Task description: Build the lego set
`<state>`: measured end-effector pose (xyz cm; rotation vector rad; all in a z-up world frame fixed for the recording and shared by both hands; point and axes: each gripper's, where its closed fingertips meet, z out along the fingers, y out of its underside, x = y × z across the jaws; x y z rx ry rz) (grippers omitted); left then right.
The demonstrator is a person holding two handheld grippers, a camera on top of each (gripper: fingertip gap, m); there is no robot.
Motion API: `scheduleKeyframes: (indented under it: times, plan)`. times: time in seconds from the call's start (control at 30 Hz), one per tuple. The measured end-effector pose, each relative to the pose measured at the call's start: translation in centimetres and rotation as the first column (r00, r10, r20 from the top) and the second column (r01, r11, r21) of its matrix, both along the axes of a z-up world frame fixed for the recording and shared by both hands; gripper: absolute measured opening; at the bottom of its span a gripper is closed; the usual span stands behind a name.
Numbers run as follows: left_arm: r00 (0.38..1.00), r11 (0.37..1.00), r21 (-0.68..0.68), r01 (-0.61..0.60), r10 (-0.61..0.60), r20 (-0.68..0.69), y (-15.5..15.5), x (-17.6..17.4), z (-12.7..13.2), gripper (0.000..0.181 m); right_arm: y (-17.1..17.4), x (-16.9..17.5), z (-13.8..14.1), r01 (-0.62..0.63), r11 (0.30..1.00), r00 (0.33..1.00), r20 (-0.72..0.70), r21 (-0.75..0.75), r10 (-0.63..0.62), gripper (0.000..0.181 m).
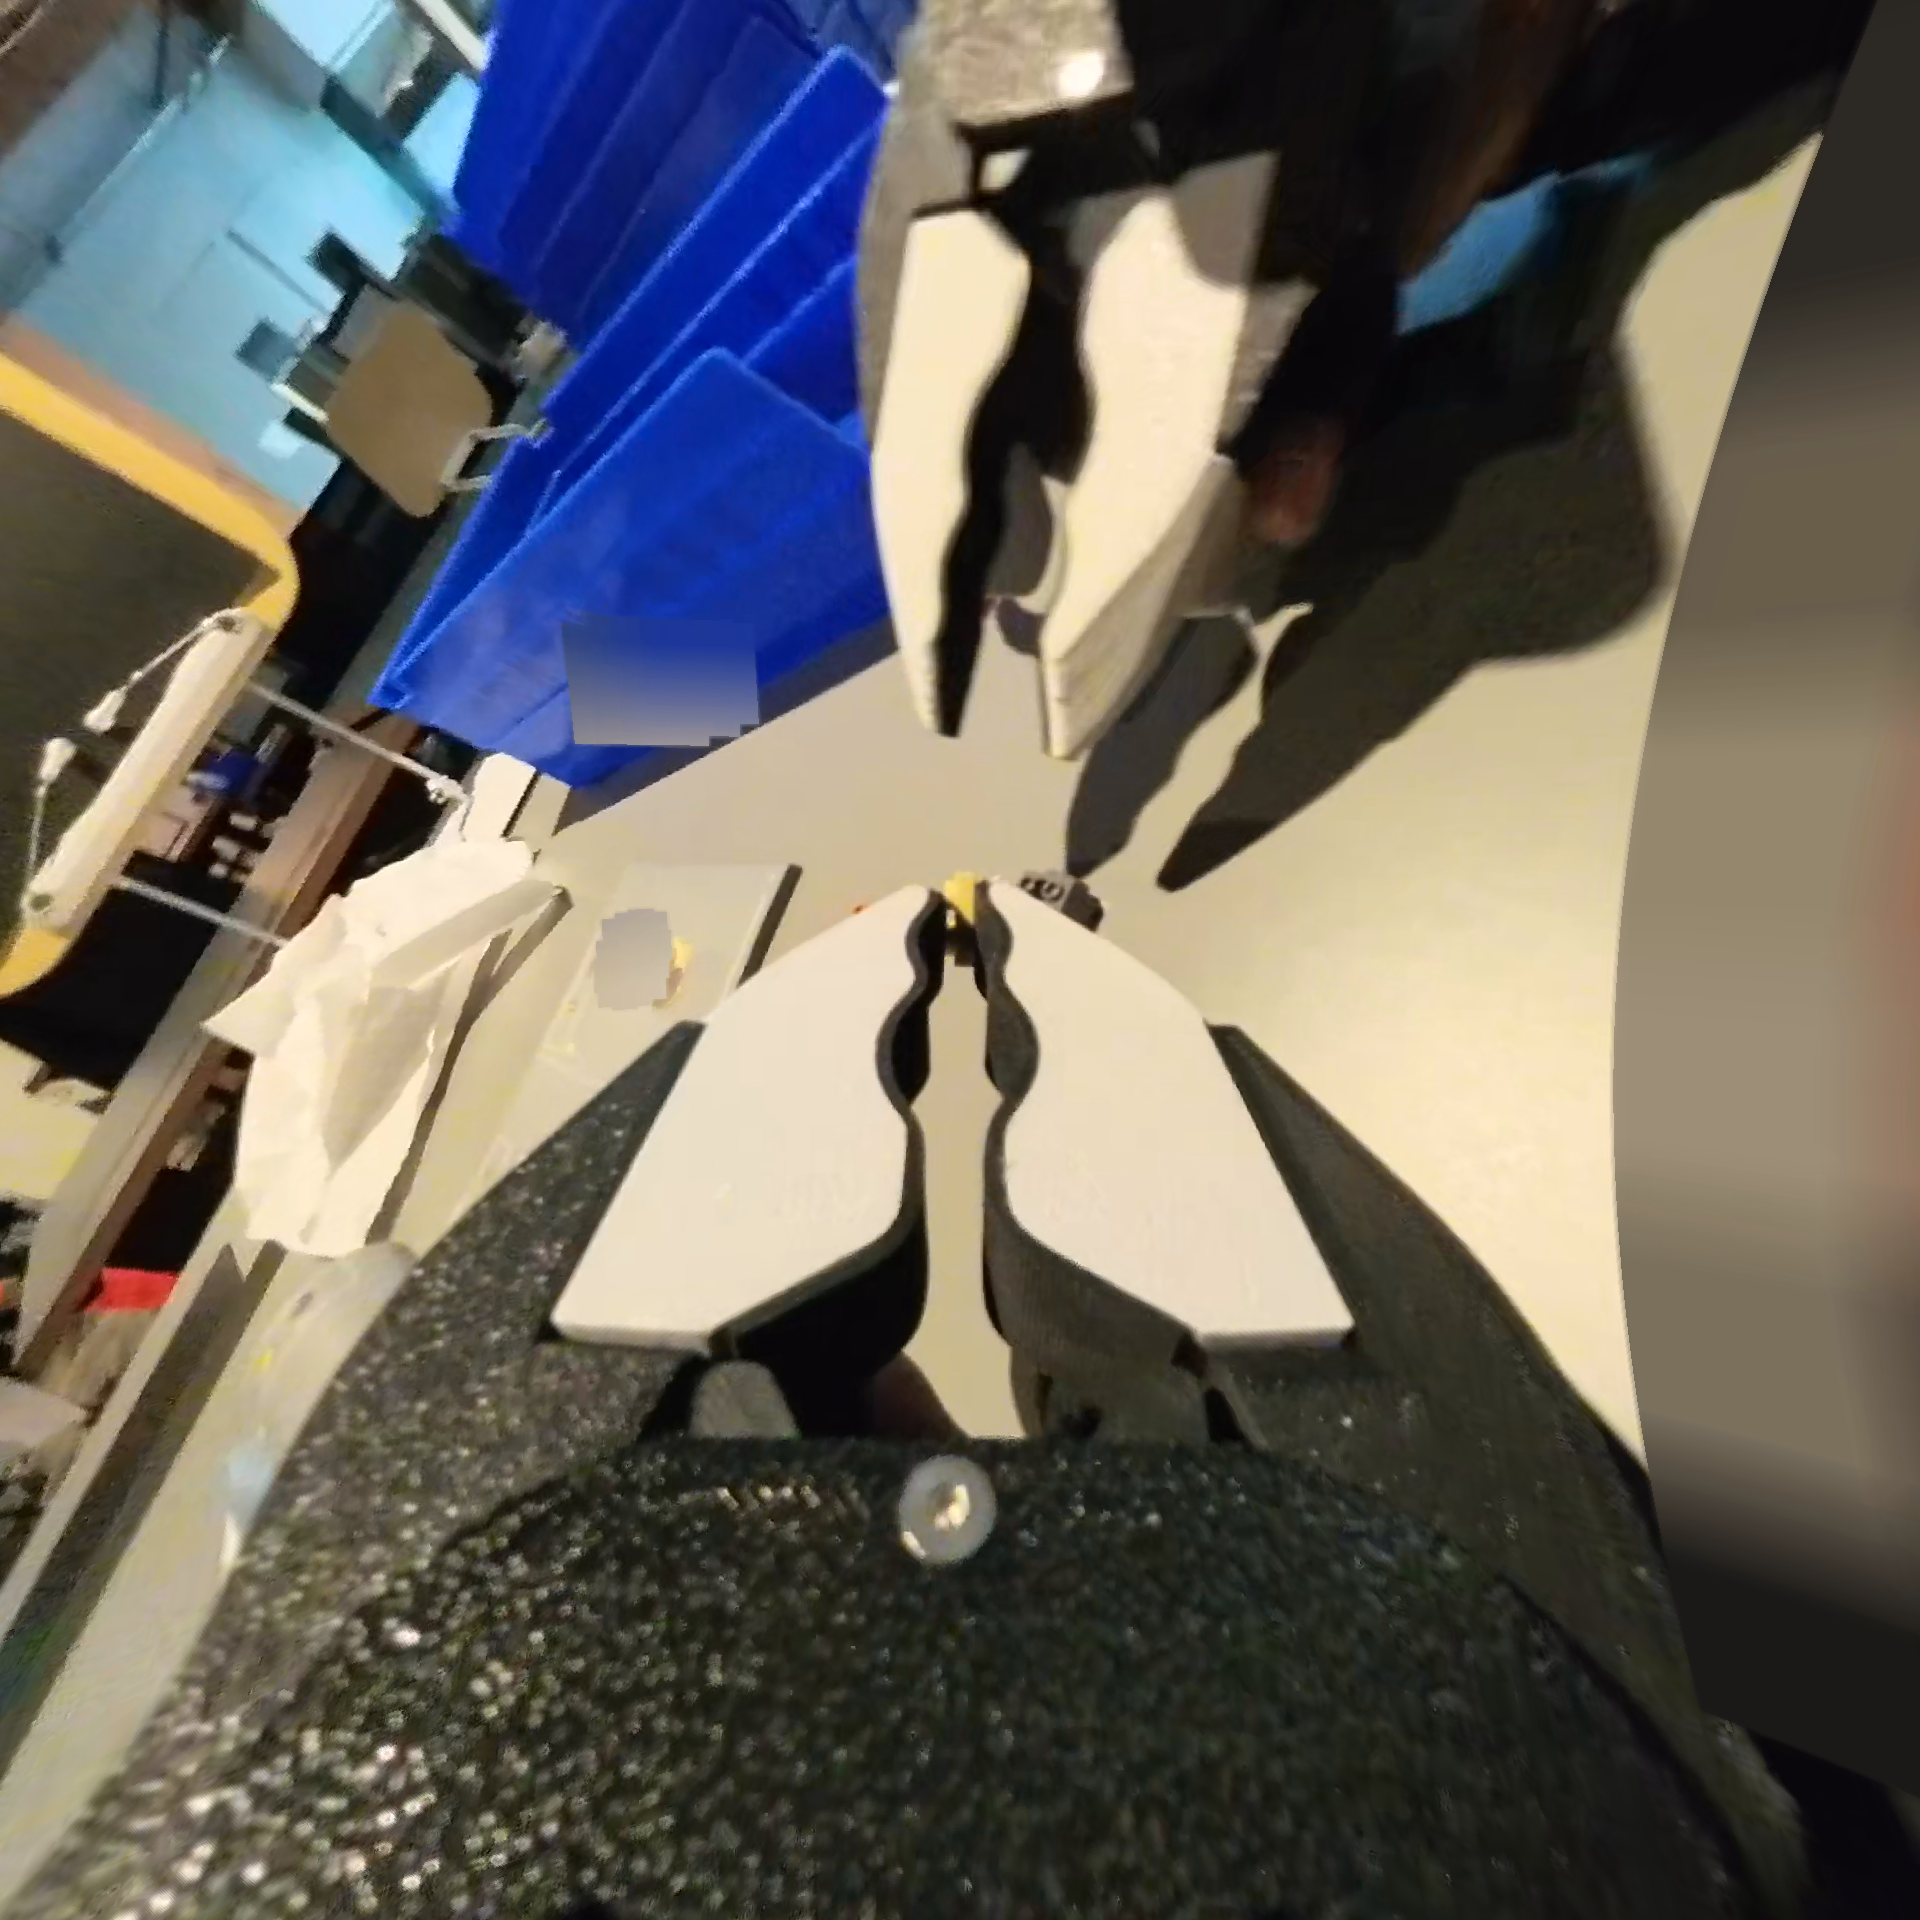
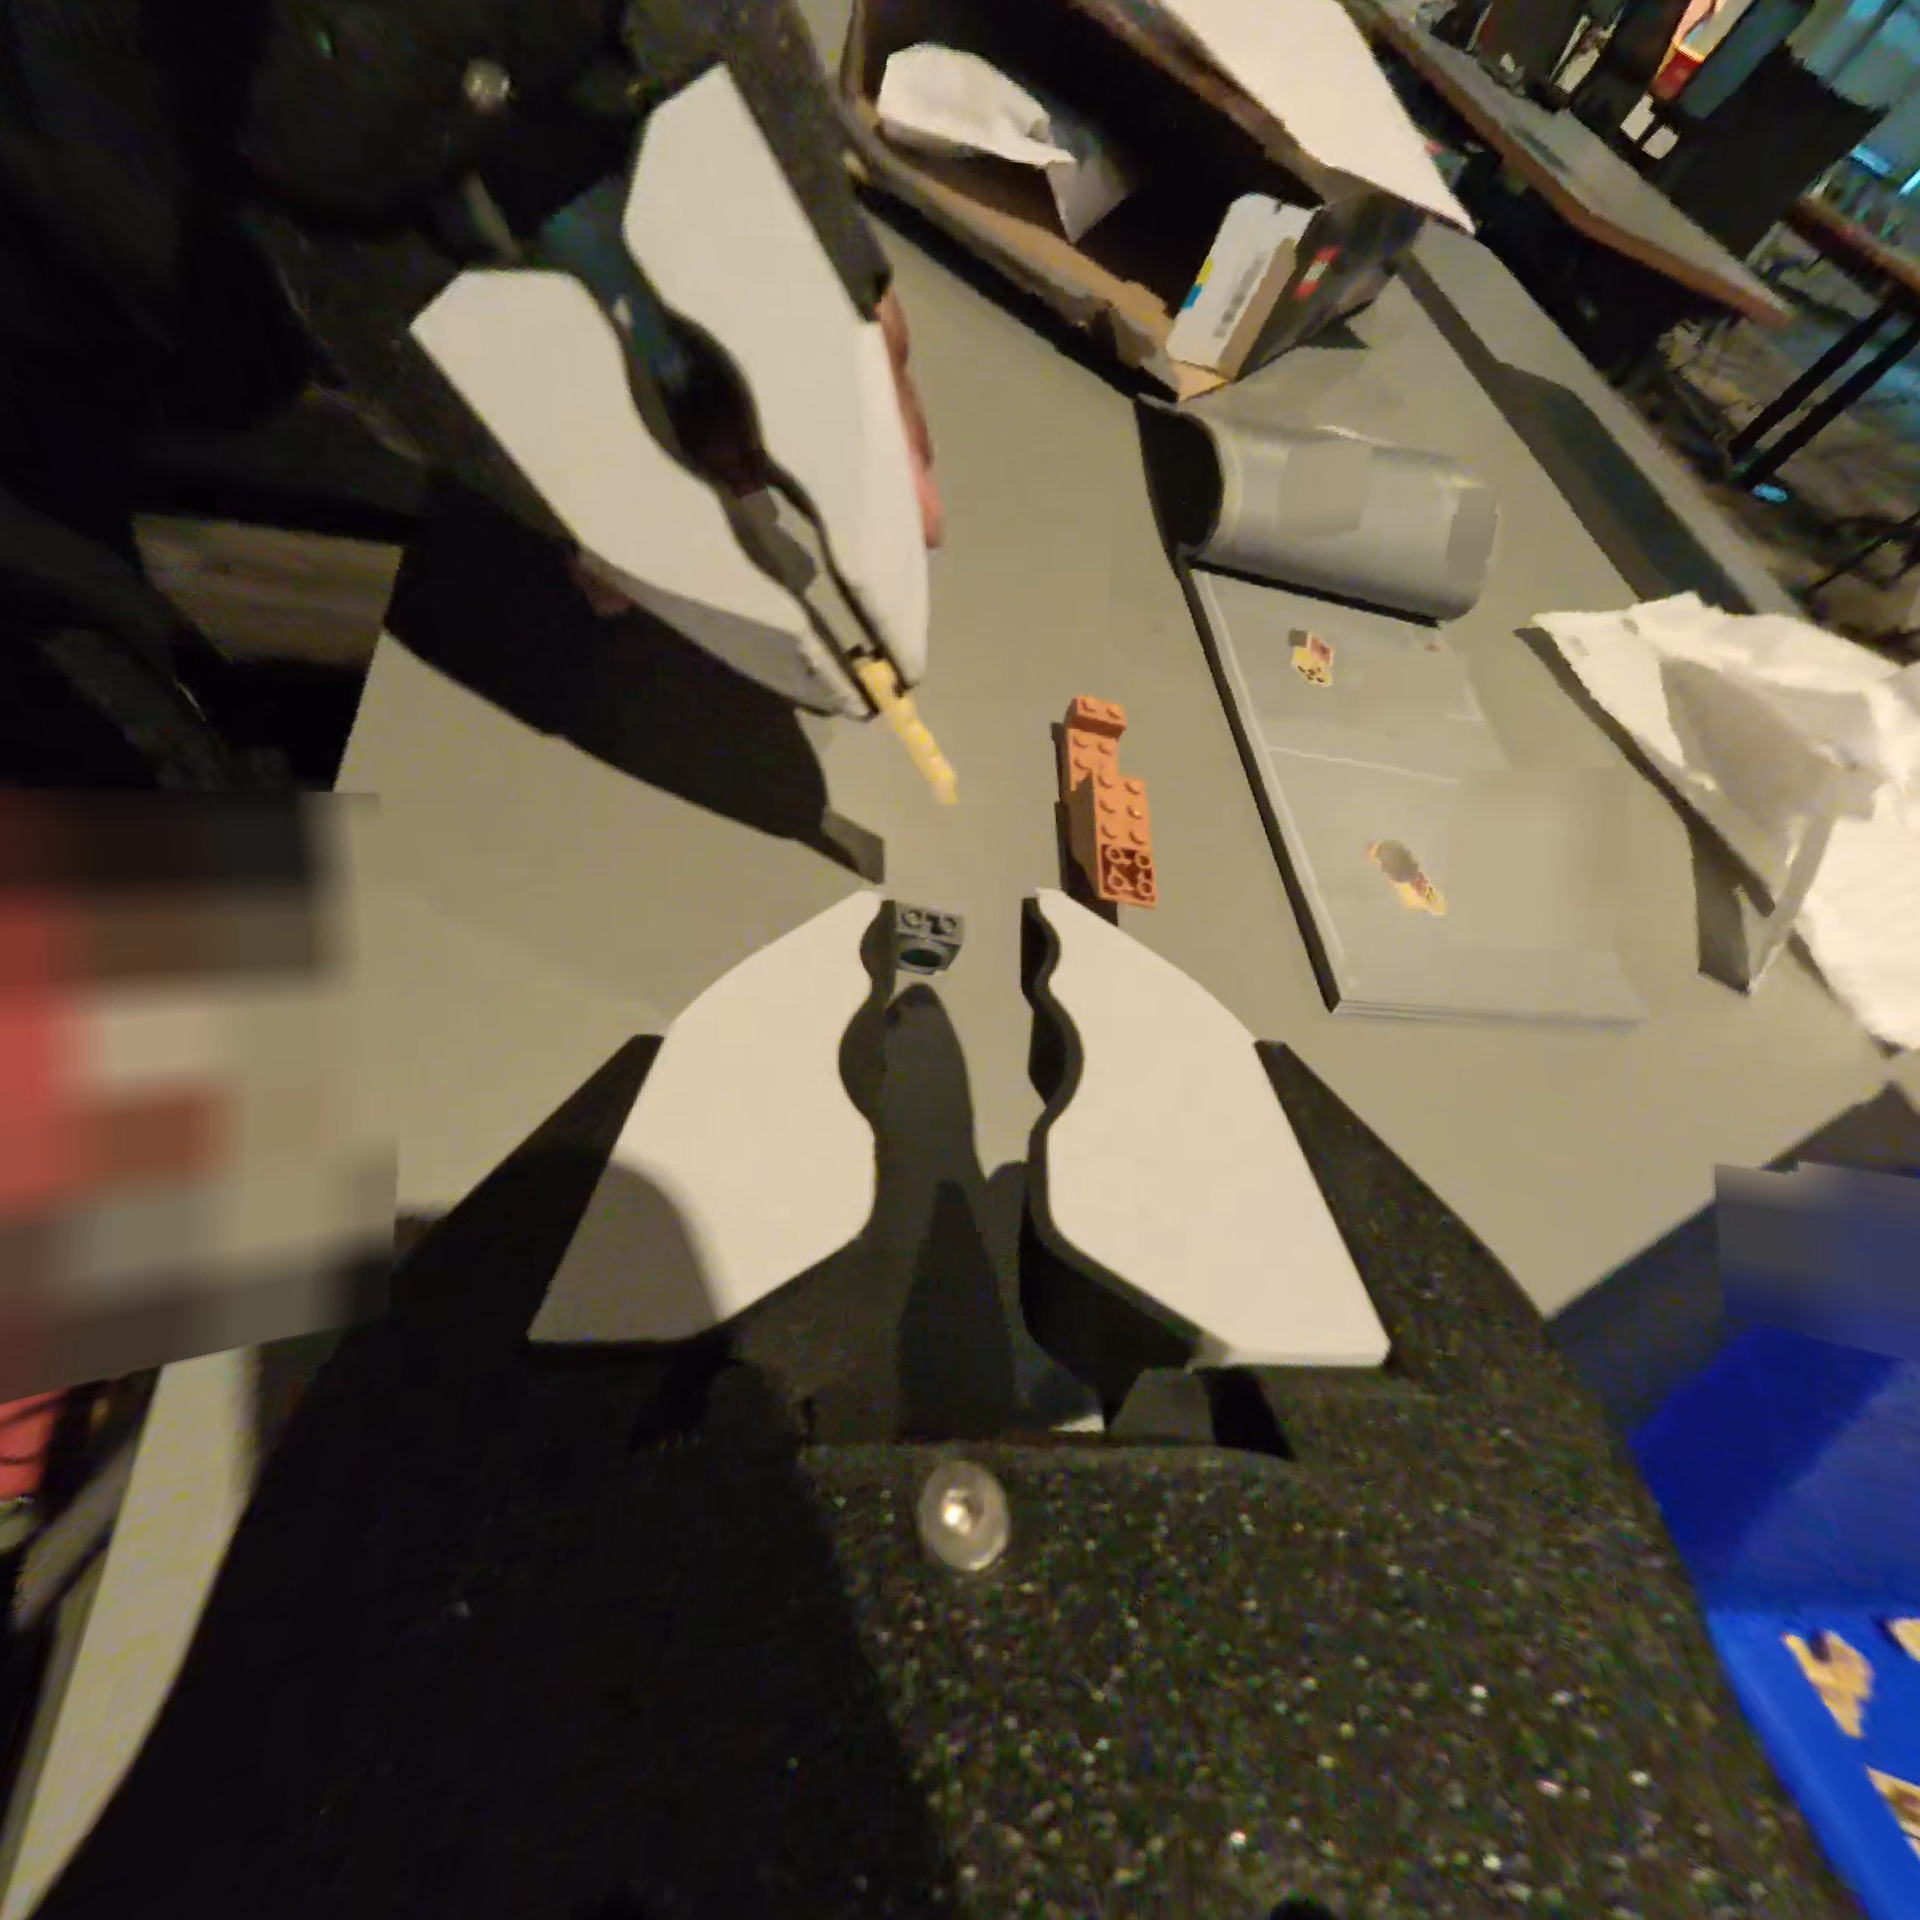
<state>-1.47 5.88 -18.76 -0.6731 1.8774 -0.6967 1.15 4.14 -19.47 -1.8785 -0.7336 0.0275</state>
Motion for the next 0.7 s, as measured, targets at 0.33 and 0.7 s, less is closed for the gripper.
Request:
scheduleKeyframes:
  times: [0.33, 0.7]
  plan:
    - [0.999, 0.995, 0.095, -0.04, 0.038, 0.023, -0.1, 0.0, -1.7, 0.004, 0.9, 0.0, -2.8, 0.077, 0.99, 0.979, 0.199, -0.117, -0.053, 0.02]
    - [0.999, 0.977, 0.205, -0.052, 0.054, -0.006, -0.3, 0.0, -3.0, 0.005, 1.4, 0.2, -3.3, 0.091, 0.974, 0.988, 0.14, -0.207, -0.063, 0.02]
